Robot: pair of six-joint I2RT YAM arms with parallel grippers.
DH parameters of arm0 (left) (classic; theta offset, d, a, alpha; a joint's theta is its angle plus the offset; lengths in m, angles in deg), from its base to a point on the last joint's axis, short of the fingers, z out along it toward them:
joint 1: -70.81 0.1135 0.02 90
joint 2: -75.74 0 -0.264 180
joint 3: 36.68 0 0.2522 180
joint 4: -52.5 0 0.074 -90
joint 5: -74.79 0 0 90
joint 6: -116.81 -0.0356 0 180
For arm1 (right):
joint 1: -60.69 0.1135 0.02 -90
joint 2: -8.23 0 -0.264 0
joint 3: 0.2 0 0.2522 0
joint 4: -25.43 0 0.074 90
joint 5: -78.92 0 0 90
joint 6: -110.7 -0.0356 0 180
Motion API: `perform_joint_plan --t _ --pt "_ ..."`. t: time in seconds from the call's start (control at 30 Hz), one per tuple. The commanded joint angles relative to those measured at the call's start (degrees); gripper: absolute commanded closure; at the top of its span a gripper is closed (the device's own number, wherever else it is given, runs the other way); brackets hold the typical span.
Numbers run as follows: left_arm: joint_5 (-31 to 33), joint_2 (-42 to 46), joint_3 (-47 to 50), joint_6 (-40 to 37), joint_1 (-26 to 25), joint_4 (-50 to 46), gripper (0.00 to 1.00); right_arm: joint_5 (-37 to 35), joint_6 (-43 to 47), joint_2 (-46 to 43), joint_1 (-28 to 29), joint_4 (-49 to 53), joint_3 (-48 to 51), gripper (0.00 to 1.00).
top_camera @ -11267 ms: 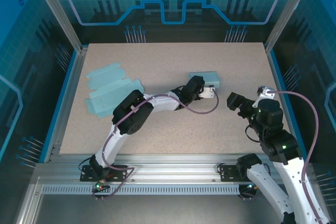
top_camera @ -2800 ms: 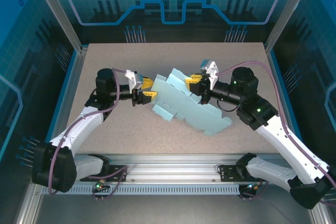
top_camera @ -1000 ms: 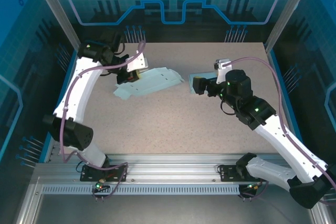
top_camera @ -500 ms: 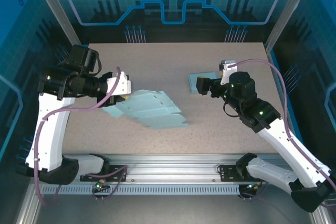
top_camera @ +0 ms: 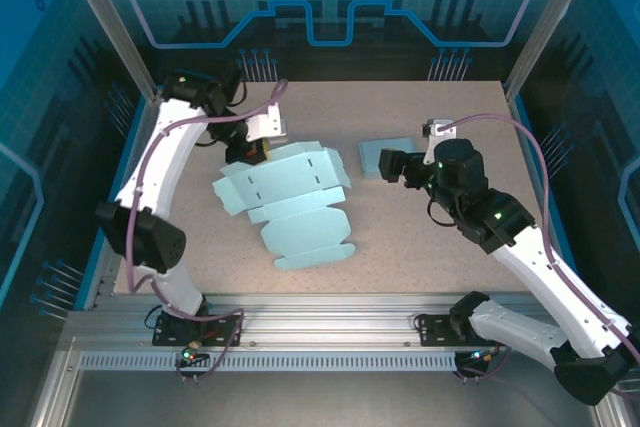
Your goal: Fold the paper box
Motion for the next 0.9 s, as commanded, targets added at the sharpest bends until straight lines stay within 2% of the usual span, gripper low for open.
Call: perform_joint_plan --t 0.0,0.07,0.17,0.27,0.33,0.43,0.53,0.63,0.87 --pt "5.9 -1.9 0.2 6.4 -1.5 11.2 1.00 -2.4 -2.4 0.5 -1.0 3.2 -1.8 0.00" --pt "10.0 -0.9 5.8 7.4 -3.1 19.4 1.00 -2.8 -3.3 0.8 -1.2 3.6 -1.6 0.00" --pt "16.4 3.2 18.3 8.2 -6.0 37.0 1.00 -1.5 -4.1 1.7 -2.0 3.2 -1.0 0.00" --pt "19.8 7.6 29.9 9.9 -8.3 54.3 1.00 3.3 -5.3 4.1 -4.4 3.0 -1.0 0.00" --pt "22.2 9.3 35.0 10.8 -9.6 61.2 1.00 8.1 -6.3 6.2 -6.5 2.6 -1.1 0.00" --pt "27.1 10.6 40.9 10.6 -12.0 68.6 1.00 15.5 -8.0 9.1 -9.5 0.3 -0.3 0.00" --pt "32.0 10.7 46.5 9.9 -15.1 75.8 1.00 20.9 -9.0 12.3 -10.9 -3.4 0.2 0.08" --pt "37.1 9.8 50.8 8.6 -18.2 82.8 1.00 24.5 -9.4 16.5 -11.2 -4.9 -1.6 0.20" --pt "45.5 6.6 56.3 3.9 -21.9 98.3 1.00 29.8 -10.7 29.1 -11.0 -4.9 -11.8 0.30"
